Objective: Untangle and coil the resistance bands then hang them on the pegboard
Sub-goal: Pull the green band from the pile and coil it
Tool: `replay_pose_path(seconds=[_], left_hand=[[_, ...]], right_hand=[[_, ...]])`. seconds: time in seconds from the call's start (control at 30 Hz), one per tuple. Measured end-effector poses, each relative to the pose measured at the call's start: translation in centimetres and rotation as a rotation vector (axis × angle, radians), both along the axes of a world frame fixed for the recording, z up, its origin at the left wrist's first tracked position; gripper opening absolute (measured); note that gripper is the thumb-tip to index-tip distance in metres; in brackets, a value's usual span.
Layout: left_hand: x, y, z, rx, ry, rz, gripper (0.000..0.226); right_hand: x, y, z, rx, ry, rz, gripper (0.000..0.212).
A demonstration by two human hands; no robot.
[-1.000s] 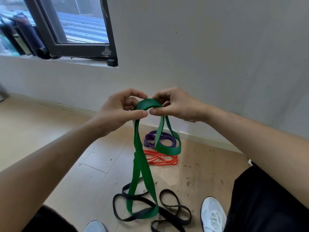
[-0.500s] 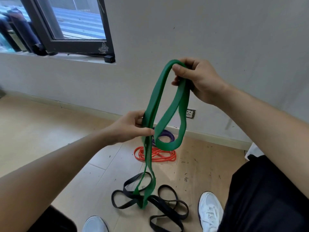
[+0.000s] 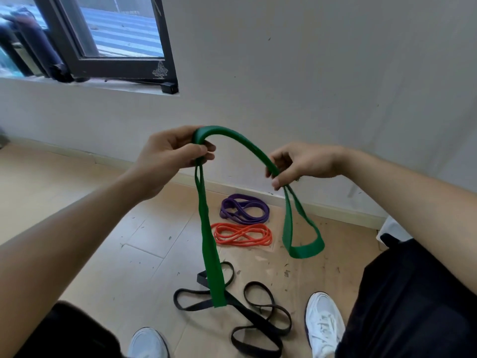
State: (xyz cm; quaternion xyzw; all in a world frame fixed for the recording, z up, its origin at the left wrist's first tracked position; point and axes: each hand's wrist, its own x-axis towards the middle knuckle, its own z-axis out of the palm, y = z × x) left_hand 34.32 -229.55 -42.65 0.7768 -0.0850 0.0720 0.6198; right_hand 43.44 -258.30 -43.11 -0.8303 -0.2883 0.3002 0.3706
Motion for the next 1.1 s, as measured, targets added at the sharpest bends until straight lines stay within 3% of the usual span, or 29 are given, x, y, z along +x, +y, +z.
replay_pose_path(seconds=[0.07, 0.23, 0.43, 0.63, 0.77, 0.97, 1.1], left_hand=[[-0.1, -0.4, 0.2, -0.01, -0.012, -0.018, 0.033], [-0.5, -1.6, -0.4, 0.117, -0.025, -0.104, 0.039], [-0.2, -1.1, -2.4, 0.213, 0.057, -0.102, 0.04], [-0.8, -0.2, -5.1, 0.309, 0.237, -0.251, 0.009], [-0.9, 0.8, -5.7, 0.299, 0.228, -0.222, 0.013], [-1.0, 1.1, -5.0, 0.158, 0.178, -0.137, 0.032], [-1.2, -0.9, -4.1, 0.123, 0.149, -0.219, 0.05]], right_hand=[[-0.7, 1.2, 0.0, -0.001, 0.001, 0.043, 0.018], [-1.5, 4.1, 0.0, 0.247, -0.007, 0.001, 0.038], [-1.8, 5.4, 0.4, 0.467, -0.142, -0.086, 0.019], [-1.7, 5.2, 1.3, 0.704, -0.028, -0.179, 0.017], [-1.3, 4.0, 1.0, 0.628, 0.032, -0.157, 0.024], [-1.0, 2.6, 0.0, 0.162, 0.01, -0.003, 0.027], [-2.7, 4.6, -0.8, 0.075, -0.056, 0.073, 0.039]])
